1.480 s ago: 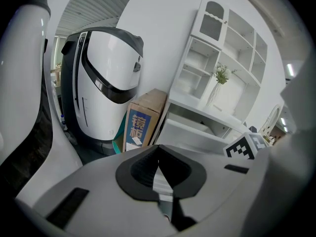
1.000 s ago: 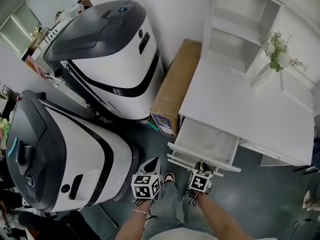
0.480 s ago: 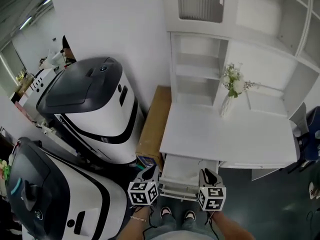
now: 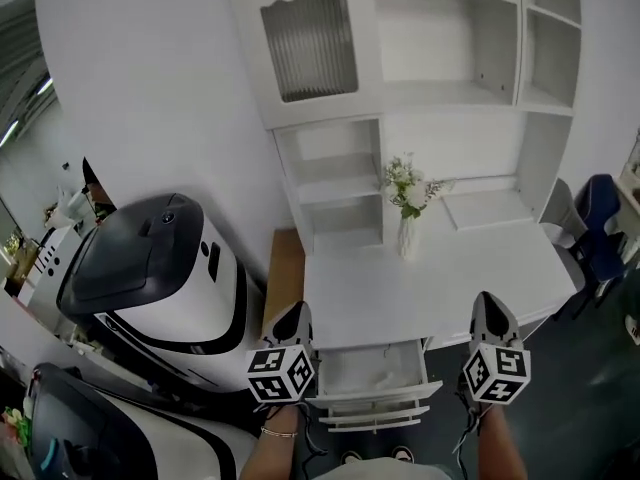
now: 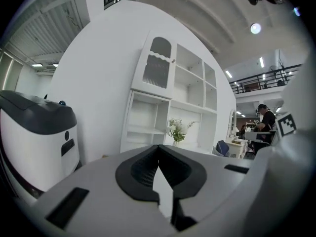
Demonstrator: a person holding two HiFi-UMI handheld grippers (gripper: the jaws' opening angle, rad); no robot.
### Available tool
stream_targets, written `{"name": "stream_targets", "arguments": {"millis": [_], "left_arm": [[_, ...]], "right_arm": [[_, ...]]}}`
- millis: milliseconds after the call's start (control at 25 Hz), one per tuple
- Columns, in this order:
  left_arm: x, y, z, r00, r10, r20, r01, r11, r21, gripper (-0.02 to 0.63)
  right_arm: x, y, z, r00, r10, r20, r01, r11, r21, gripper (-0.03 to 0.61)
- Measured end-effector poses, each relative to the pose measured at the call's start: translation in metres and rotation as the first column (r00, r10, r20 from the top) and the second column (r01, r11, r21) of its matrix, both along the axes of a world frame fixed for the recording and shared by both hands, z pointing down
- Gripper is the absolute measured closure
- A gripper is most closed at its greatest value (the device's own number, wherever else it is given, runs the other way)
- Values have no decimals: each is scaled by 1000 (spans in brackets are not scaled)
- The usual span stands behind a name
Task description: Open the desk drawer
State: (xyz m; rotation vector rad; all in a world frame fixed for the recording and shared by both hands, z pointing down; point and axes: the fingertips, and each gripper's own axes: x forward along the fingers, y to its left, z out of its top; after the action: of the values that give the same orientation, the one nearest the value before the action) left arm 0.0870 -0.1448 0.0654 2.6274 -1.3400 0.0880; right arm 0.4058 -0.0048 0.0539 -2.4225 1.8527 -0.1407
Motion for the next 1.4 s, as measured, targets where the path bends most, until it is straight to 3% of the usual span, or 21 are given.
{"name": "stream_targets", "arguments": {"millis": [160, 360, 560, 720, 1400], "left_arm": [[14, -3, -20, 999, 31, -15, -31, 999, 31, 595], [22, -2, -25, 999, 41, -22, -40, 997, 68, 595], [20, -3, -17, 999, 29, -24, -28, 998, 52, 595], [21, -3, -17, 999, 26, -31, -24, 998, 52, 595], [28, 21, -10, 1000, 24, -14, -24, 999, 42, 595]], "right_arm": [[33, 29, -5, 995, 97, 1, -97, 994, 54, 571], [52, 49, 8, 988, 146, 55, -148, 988, 37, 572], [48, 43, 13, 990, 137, 46, -137, 990, 9, 572], [40, 34, 10, 990, 130, -46, -132, 990, -41, 575], [34, 34, 8, 996, 68, -50, -72, 993, -88, 575]]}}
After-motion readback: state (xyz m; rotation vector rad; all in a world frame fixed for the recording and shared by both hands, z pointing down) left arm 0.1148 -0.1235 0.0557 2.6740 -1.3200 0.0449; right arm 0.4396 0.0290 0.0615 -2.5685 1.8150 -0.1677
